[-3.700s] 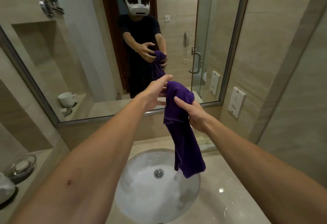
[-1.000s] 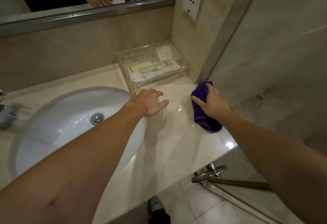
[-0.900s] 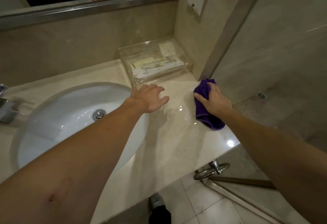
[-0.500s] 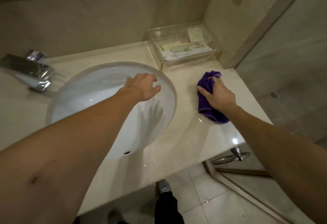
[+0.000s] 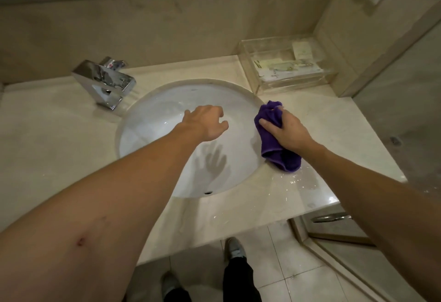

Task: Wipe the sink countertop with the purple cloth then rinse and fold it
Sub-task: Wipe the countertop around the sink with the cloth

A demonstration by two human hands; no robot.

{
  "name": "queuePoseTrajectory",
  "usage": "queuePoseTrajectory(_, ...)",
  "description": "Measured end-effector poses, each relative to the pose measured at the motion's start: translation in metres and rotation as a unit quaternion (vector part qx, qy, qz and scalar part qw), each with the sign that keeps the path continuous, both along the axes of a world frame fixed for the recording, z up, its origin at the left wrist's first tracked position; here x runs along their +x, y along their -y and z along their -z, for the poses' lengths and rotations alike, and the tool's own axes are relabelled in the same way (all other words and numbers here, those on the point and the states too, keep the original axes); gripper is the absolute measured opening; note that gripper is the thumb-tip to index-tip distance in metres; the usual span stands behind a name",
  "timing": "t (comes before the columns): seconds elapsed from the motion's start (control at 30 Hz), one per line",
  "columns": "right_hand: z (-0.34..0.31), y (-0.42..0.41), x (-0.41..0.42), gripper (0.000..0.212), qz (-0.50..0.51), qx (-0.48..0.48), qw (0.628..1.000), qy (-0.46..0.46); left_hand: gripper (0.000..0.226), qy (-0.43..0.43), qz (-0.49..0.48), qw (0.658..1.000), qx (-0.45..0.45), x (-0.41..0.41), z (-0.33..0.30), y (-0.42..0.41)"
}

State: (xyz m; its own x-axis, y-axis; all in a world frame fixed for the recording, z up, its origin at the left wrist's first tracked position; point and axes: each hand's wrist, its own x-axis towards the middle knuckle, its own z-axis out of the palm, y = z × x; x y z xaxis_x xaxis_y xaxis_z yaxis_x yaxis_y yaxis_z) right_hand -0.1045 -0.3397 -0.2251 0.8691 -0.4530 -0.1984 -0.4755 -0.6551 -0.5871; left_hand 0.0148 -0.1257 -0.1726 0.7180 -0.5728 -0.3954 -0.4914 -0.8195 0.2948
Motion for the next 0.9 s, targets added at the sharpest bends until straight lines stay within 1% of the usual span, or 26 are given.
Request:
queuePoseTrajectory(0.03, -0.004, 0.003, -0.002, 0.038, 0.013, 0.035, 0.999, 0.021, 0.044, 0.0, 0.0, 1.0, 0.001, 0.0, -0.001, 0.0)
queuePoseTrajectory(0.1, -0.014, 0.016, -0.006, 0.036, 0.039, 0.068, 0.996, 0.052, 0.043, 0.003, -0.002, 1.0, 0.002, -0.001, -0.004, 0.005)
queuePoseTrajectory(0.23, -0.036, 0.06, -0.017, 0.041, 0.073, 0.044, 0.995, 0.058, 0.044, -0.003, 0.006, 1.0, 0.009, -0.006, -0.005, 0.025)
queuePoseTrajectory(0.4, -0.043, 0.115, -0.048, 0.049, 0.099, -0.045, 0.994, -0.008, 0.045, -0.004, 0.031, 0.999, 0.014, -0.018, -0.002, 0.065)
queuePoseTrajectory(0.5, -0.03, 0.137, -0.071, 0.066, 0.102, -0.089, 0.99, -0.05, 0.045, 0.009, 0.053, 0.998, 0.025, -0.027, -0.004, 0.09)
queuePoseTrajectory(0.57, -0.017, 0.142, -0.083, 0.081, 0.107, -0.078, 0.989, -0.062, 0.047, 0.006, 0.062, 0.997, 0.033, -0.031, -0.002, 0.103)
queuePoseTrajectory(0.6, -0.012, 0.142, -0.087, 0.084, 0.11, -0.075, 0.989, -0.068, 0.047, 0.002, 0.069, 0.997, 0.038, -0.033, -0.001, 0.109)
queuePoseTrajectory(0.73, -0.007, 0.139, -0.09, 0.078, 0.097, -0.099, 0.985, -0.101, 0.053, -0.011, 0.1, 0.994, 0.038, -0.043, 0.002, 0.132)
queuePoseTrajectory(0.9, -0.006, 0.137, -0.097, 0.076, 0.1, -0.102, 0.983, -0.117, 0.058, -0.029, 0.132, 0.99, 0.027, -0.052, 0.006, 0.138)
